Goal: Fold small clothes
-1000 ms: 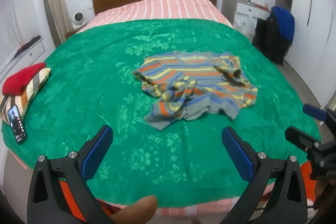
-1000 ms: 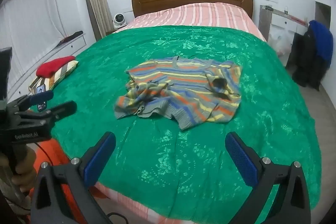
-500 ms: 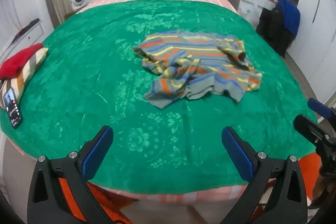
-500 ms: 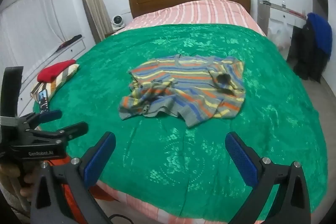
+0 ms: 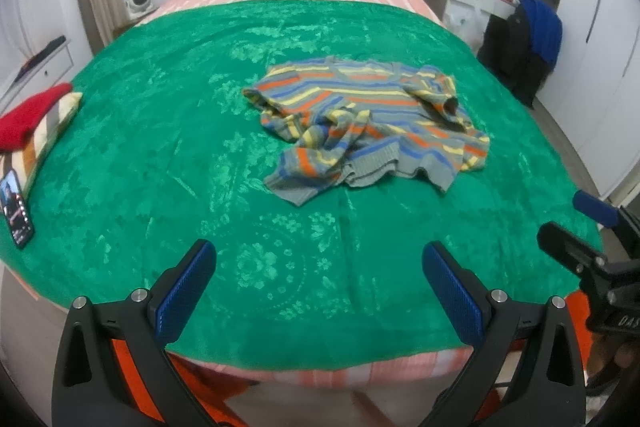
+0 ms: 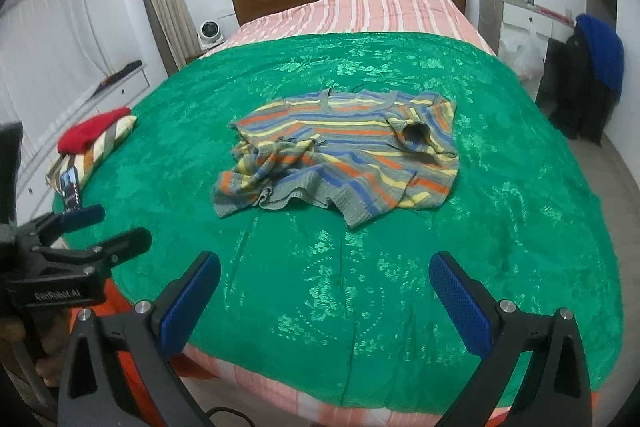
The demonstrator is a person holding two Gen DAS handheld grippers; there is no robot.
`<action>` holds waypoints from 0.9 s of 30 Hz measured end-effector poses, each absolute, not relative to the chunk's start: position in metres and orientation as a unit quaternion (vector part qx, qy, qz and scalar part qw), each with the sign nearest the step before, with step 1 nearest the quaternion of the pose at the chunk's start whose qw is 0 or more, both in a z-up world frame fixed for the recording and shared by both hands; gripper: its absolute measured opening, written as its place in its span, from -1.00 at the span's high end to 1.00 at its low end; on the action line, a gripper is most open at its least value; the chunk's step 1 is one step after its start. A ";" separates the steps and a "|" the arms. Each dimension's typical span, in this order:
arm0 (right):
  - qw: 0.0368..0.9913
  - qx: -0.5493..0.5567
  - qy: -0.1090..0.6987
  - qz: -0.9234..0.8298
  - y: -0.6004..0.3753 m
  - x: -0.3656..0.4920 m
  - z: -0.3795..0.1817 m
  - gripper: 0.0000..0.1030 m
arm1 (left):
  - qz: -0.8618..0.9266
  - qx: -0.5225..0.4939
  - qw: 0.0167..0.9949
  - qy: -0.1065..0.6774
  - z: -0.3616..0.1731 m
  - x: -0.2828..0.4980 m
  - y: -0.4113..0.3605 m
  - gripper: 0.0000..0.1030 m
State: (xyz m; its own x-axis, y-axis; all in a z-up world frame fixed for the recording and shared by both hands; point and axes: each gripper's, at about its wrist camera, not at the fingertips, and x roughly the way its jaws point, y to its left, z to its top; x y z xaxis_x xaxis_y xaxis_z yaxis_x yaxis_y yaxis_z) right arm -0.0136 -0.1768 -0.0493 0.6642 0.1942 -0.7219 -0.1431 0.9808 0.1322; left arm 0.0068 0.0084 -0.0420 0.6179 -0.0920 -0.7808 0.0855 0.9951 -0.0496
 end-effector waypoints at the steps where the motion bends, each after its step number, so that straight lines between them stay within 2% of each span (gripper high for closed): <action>1: 0.911 0.029 0.400 0.093 -0.176 -0.014 -0.050 -1.00 | -0.046 -0.001 0.899 0.435 -0.042 0.007 0.008 -0.99; 27: 0.907 0.019 0.410 0.093 -0.172 -0.016 -0.056 -1.00 | -0.039 0.000 0.900 0.434 -0.045 0.004 0.010 -0.99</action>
